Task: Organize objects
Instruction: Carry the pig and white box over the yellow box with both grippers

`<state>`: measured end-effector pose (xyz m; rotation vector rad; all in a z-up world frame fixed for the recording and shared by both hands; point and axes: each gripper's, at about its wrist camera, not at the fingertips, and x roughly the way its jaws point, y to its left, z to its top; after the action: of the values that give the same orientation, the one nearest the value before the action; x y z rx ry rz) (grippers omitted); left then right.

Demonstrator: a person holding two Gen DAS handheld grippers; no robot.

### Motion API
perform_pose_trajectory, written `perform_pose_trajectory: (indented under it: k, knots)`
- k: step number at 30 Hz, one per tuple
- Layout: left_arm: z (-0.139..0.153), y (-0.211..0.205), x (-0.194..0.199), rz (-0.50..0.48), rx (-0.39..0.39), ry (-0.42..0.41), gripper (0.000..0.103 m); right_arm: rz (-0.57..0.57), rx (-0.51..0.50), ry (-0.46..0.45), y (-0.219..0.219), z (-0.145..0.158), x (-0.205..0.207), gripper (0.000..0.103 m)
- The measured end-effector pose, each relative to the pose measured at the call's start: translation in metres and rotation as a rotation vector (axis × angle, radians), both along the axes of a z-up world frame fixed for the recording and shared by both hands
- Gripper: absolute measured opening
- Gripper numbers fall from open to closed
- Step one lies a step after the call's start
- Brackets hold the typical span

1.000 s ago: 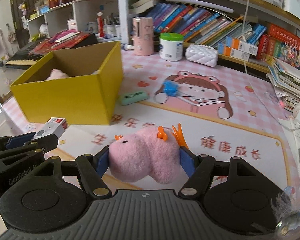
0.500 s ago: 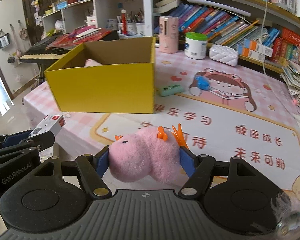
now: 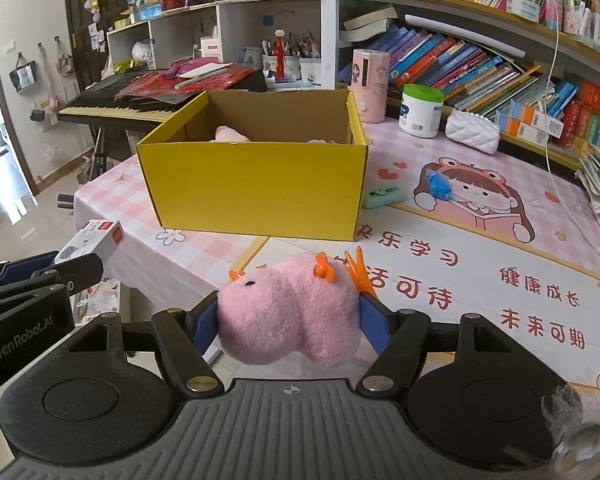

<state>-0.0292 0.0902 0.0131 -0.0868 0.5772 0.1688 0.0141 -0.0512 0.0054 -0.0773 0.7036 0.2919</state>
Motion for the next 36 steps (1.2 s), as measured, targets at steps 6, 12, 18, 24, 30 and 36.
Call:
perform_pose_trajectory:
  k: [6,12,18,24,30,36]
  knots:
    - [0.009,0.005,0.008,0.018,-0.004,-0.046,0.028,0.009,-0.009,-0.012,0.004,0.003,0.008,0.069]
    - [0.024,0.003,0.032,0.027,0.031,-0.112,0.028,0.026,0.006,-0.069,0.007,0.016,0.034,0.069]
    - [0.035,0.001,0.067,0.039,0.062,-0.151,0.028,0.056,0.026,-0.149,0.011,0.036,0.075,0.069]
    - [0.036,-0.001,0.109,0.059,0.074,-0.16,0.028,0.082,0.024,-0.191,0.011,0.047,0.128,0.069]
    - [0.025,-0.004,0.148,0.084,0.077,-0.107,0.028,0.106,0.012,-0.18,0.011,0.042,0.174,0.069]
    - [0.009,-0.005,0.174,0.087,0.101,-0.024,0.028,0.168,-0.023,-0.148,0.017,0.029,0.201,0.069]
